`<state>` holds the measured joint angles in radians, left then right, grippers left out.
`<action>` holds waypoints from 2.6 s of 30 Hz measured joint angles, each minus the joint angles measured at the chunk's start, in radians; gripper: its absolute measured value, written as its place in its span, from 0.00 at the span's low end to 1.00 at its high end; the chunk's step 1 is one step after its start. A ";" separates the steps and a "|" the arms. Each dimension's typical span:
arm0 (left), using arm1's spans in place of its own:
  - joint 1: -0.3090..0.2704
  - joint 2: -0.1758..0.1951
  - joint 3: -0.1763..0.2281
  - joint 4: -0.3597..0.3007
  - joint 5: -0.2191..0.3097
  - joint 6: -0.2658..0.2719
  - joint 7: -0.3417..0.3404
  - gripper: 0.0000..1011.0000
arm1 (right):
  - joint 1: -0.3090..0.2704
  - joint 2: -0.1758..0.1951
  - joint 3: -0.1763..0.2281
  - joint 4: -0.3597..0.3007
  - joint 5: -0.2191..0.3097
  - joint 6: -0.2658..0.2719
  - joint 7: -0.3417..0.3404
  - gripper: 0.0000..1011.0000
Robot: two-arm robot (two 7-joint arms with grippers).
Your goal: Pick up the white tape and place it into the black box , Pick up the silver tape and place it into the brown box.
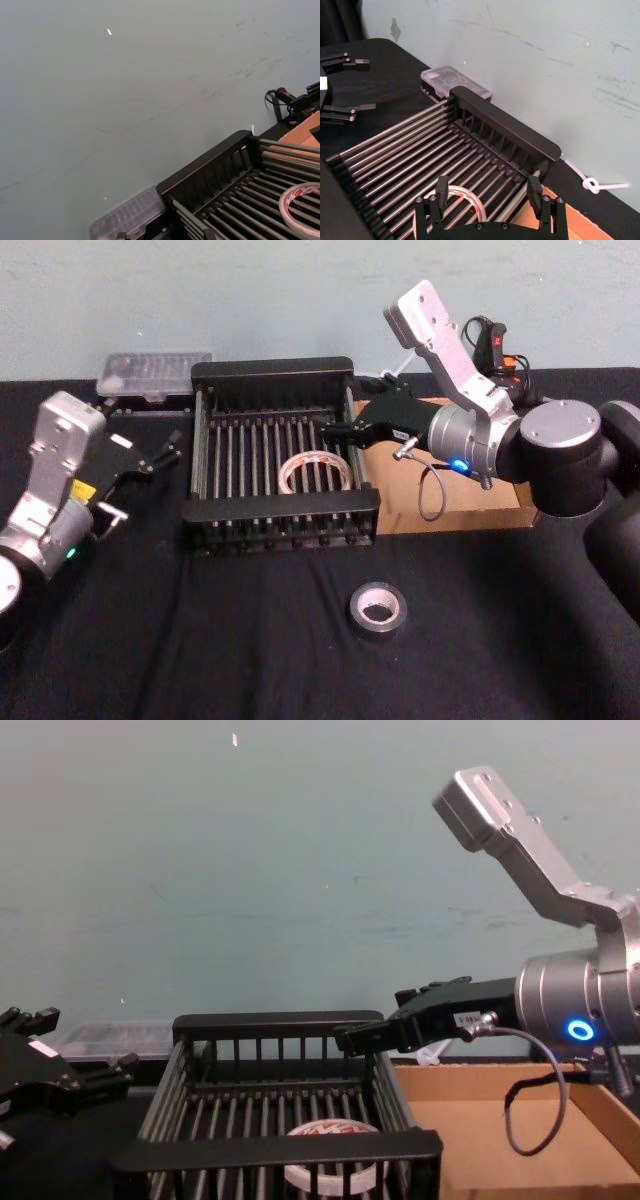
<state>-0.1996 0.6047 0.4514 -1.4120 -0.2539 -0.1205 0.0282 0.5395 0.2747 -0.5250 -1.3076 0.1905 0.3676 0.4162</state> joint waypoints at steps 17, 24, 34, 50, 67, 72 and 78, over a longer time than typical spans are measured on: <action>0.000 0.000 0.000 0.000 0.000 0.000 0.000 0.99 | -0.066 0.050 0.044 -0.108 0.007 0.045 0.001 0.99; 0.000 0.000 0.000 0.000 0.000 0.000 0.000 0.99 | -0.135 0.123 0.077 -0.222 0.038 0.074 0.026 0.99; 0.000 0.000 0.000 0.000 0.000 0.000 0.000 0.99 | -0.256 0.274 0.116 -0.394 0.100 0.115 0.082 0.99; 0.000 0.000 0.000 0.000 0.000 0.000 0.000 0.99 | -0.360 0.405 0.062 -0.492 0.148 0.171 0.143 0.99; 0.000 0.000 0.000 0.000 0.000 0.000 0.000 0.99 | -0.327 0.400 -0.027 -0.448 0.144 0.188 0.138 0.99; 0.000 0.000 0.000 0.000 0.000 0.000 0.000 0.99 | -0.313 0.393 -0.045 -0.428 0.139 0.190 0.137 0.99; 0.000 0.000 0.000 0.000 0.000 0.000 0.000 0.99 | -0.299 0.381 -0.057 -0.404 0.135 0.190 0.134 0.99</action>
<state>-0.1995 0.6047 0.4514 -1.4120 -0.2539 -0.1205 0.0283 0.2409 0.6559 -0.5823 -1.7116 0.3251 0.5578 0.5504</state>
